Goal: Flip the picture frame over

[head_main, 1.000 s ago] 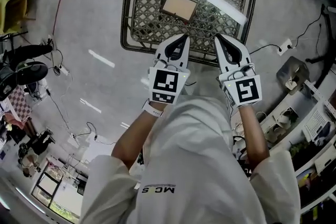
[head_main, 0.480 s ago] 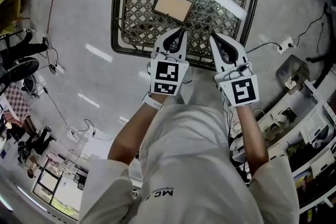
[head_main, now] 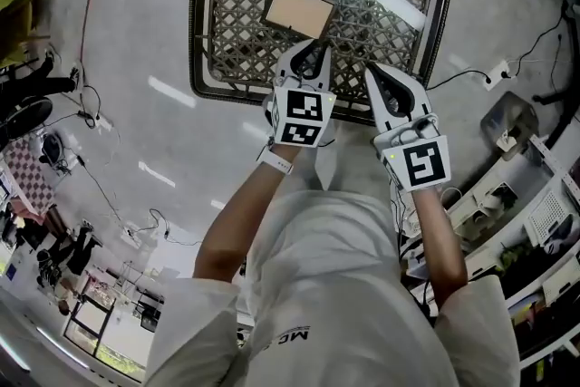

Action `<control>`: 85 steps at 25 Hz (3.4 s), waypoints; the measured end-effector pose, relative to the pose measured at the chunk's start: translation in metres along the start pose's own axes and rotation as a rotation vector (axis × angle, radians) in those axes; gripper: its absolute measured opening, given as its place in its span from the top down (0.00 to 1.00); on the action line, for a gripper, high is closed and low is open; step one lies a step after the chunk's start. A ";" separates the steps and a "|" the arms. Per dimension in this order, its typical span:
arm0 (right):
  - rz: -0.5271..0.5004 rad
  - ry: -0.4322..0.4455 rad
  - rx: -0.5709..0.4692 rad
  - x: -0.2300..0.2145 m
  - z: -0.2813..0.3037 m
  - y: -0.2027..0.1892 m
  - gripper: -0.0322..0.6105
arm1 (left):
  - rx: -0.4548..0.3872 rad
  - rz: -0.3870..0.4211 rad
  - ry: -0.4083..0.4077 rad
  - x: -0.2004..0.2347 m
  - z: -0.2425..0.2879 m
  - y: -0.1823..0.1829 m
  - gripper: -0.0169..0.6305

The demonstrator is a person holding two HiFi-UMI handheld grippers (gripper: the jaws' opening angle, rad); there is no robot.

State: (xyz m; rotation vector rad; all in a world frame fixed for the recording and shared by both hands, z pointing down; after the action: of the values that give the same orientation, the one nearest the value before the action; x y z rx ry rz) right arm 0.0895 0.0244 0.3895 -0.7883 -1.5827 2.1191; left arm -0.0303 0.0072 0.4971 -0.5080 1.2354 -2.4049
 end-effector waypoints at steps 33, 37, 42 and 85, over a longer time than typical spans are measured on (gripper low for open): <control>0.047 -0.034 0.023 -0.011 -0.007 -0.020 0.92 | 0.279 0.085 0.024 0.009 0.067 -0.066 0.87; 0.040 -0.033 0.025 -0.013 -0.009 -0.023 0.92 | 0.287 0.051 0.045 0.009 0.067 -0.066 0.88; 0.044 -0.036 0.025 -0.016 -0.007 -0.022 0.92 | 0.292 -0.012 0.050 0.011 0.067 -0.066 0.89; 0.011 -0.048 0.002 -0.013 -0.011 -0.004 0.92 | -0.063 -0.481 -0.171 -0.008 0.018 0.032 0.89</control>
State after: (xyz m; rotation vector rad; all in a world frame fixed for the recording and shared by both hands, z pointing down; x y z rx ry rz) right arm 0.1064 0.0262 0.3939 -0.7532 -1.6039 2.1622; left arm -0.0097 -0.0185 0.4790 -1.1159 1.2237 -2.6337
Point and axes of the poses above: the fingertips, and each gripper's own axes: z forward along the fingers, x to its left, y out of its top, the point moved 5 cm from there along -z, backward along the fingers, and after that the axes turned 12 degrees about -x, right-handed, at the moved point
